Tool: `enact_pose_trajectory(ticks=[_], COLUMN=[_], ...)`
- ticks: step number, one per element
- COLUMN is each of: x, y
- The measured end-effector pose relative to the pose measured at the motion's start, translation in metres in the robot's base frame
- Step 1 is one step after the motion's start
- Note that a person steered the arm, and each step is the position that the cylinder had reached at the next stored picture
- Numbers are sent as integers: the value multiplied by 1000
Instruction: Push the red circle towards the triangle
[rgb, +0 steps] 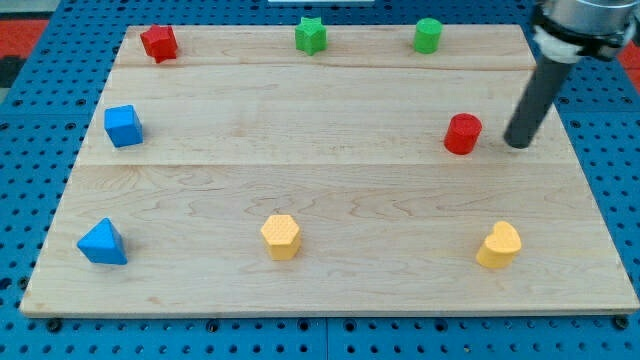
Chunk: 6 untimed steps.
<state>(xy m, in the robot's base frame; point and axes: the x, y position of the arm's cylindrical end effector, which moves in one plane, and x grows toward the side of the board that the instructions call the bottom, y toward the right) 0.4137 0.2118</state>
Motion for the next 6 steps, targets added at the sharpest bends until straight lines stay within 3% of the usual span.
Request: enact_pose_trajectory(ticks=[1, 3, 5, 6], x=[-4, -55, 26, 32], y=[-56, -94, -267, -231])
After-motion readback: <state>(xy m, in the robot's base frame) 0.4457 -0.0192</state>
